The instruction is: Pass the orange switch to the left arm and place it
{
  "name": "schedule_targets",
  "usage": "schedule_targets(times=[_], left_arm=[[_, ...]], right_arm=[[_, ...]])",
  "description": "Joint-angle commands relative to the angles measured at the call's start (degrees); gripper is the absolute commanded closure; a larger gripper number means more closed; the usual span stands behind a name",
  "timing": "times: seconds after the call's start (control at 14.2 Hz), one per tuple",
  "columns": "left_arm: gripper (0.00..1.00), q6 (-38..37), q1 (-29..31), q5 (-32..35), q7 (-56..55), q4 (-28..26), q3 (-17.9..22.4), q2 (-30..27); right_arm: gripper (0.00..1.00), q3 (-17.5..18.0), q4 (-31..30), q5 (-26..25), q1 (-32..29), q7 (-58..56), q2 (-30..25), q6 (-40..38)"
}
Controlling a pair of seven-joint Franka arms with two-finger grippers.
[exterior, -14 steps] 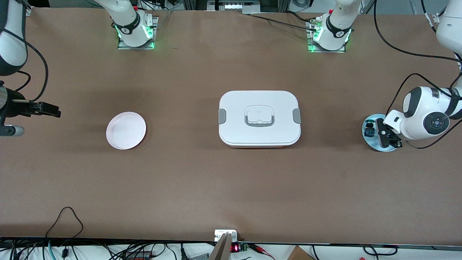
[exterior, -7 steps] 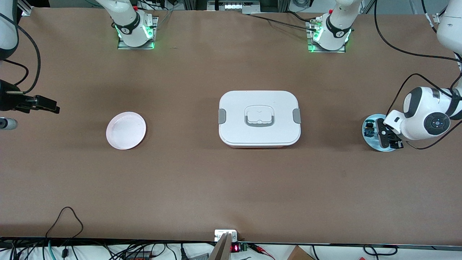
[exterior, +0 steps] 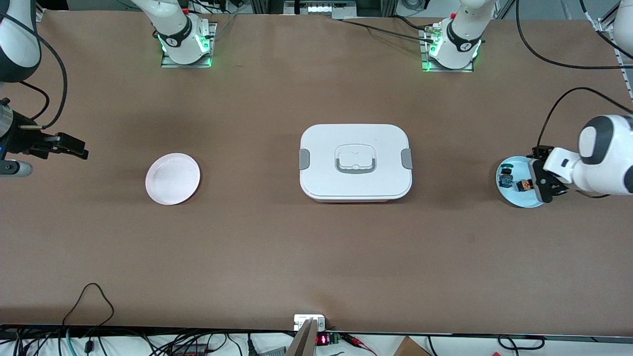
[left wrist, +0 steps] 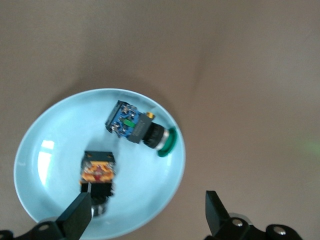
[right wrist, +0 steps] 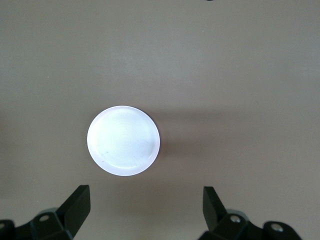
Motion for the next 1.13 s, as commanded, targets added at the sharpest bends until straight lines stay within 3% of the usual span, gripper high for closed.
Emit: schedule_targets(times=[0.0,0.28,0.56,0.78,0.99,1.06], left_arm=[[0.00,-5.0,0.2,-6.2,-11.4,3.1,-0.6,-0.4],[0.00,-7.0,-2.4,-7.3,-23.5,7.3,-1.4,-0.5],[0.00,-16.8,-10.4,-7.3,-44.9,15.8,-3.1,-0.4],[0.00,-20.8,-15.9,-6.6,-54.7,20.5,-3.0,0.0],[0.00,-21.1,-18.4,-6.8,-58.8,21.3,-1.2,0.1],[0.00,-19.3,-20.8,-7.2,-60.0,21.2,1.8,-0.9]], right_arm=[[0.00,0.4,-0.8,0.4,-0.1,0.7,-1.9,-1.8],[0.00,0.5,1.5,-0.5,1.0,0.7,-1.7,-2.4],[0.00,0.3,2.1,0.1,1.0,0.6,-1.9,-2.5],[0.00,0.2,2.2,0.3,1.0,0.5,-2.1,-2.9],[0.00,0.4,2.2,0.2,1.0,0.7,-2.2,-2.8],[0.00,0.4,2.3,0.3,1.0,0.7,-2.2,-2.8]])
